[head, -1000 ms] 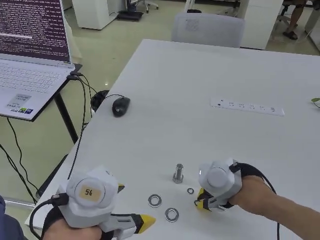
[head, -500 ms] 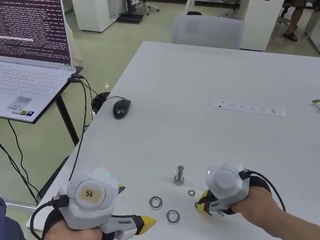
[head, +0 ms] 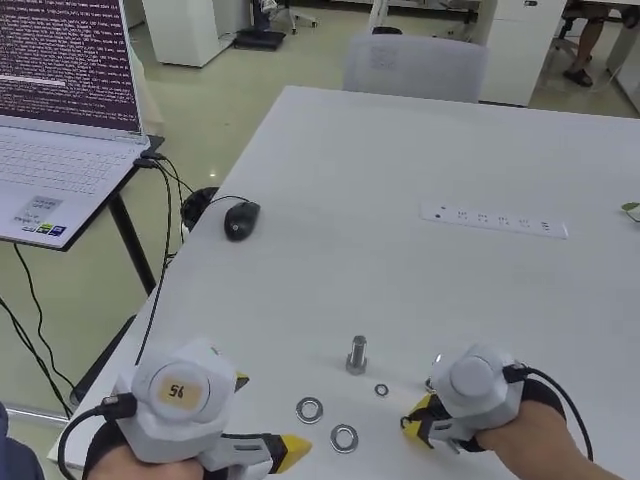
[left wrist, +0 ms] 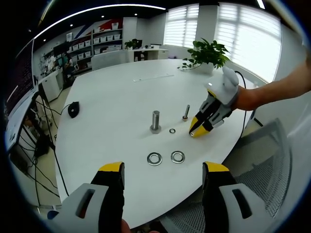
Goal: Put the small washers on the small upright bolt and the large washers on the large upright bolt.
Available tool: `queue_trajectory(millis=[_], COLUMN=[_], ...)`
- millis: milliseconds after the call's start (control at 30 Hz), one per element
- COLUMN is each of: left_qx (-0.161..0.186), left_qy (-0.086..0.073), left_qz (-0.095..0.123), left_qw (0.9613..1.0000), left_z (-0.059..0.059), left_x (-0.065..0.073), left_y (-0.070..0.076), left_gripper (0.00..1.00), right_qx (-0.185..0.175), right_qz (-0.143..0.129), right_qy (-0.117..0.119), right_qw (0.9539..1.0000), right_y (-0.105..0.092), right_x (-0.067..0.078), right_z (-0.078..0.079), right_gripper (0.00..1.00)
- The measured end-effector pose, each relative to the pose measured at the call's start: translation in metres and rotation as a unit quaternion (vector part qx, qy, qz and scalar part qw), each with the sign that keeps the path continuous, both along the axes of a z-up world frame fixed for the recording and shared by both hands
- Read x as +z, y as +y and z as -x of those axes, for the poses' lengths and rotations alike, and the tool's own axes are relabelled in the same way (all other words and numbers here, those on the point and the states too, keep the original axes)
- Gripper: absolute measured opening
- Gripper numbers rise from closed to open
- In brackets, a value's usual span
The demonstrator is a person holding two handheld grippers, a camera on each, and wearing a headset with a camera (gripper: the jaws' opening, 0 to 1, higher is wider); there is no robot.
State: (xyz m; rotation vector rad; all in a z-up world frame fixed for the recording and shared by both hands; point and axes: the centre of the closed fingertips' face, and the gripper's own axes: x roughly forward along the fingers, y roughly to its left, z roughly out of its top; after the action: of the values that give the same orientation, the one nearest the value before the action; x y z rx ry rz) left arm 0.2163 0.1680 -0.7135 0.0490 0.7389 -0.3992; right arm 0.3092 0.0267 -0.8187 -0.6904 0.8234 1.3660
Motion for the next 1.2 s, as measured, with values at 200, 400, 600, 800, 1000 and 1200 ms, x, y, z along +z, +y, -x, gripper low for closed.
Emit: queue_trajectory(millis=[200, 400, 600, 800, 1000, 1200], left_qx=[-0.001, 0.0, -0.002, -0.002, 0.0, 0.0], left_qy=[0.001, 0.0, 0.0, 0.001, 0.0, 0.0], left_qz=[0.001, 0.002, 0.003, 0.002, 0.001, 0.001], left_qw=[1.0, 1.0, 1.0, 1.0, 1.0, 1.0], left_z=[0.0, -0.001, -0.002, -0.001, -0.002, -0.002], left_x=[-0.001, 0.0, 0.0, 0.0, 0.001, 0.001], left_y=[0.0, -0.001, -0.004, -0.004, -0.002, -0.003], left_gripper=[0.64, 0.64, 0.64, 0.64, 0.64, 0.64], right_qx=[-0.055, -0.086, -0.087, -0.074, -0.064, -0.058], right_qz=[-0.009, -0.024, -0.037, -0.04, -0.037, -0.029], right_qy=[-0.008, -0.033, -0.052, -0.065, -0.066, -0.066], right_qw=[0.9984, 0.9955, 0.9942, 0.9943, 0.9951, 0.9957], right_y=[-0.025, -0.035, -0.03, -0.02, -0.015, -0.015], right_x=[0.013, 0.037, 0.054, 0.061, 0.06, 0.058], right_z=[-0.02, -0.046, -0.057, -0.062, -0.064, -0.065], right_gripper=[0.13, 0.13, 0.13, 0.13, 0.13, 0.13])
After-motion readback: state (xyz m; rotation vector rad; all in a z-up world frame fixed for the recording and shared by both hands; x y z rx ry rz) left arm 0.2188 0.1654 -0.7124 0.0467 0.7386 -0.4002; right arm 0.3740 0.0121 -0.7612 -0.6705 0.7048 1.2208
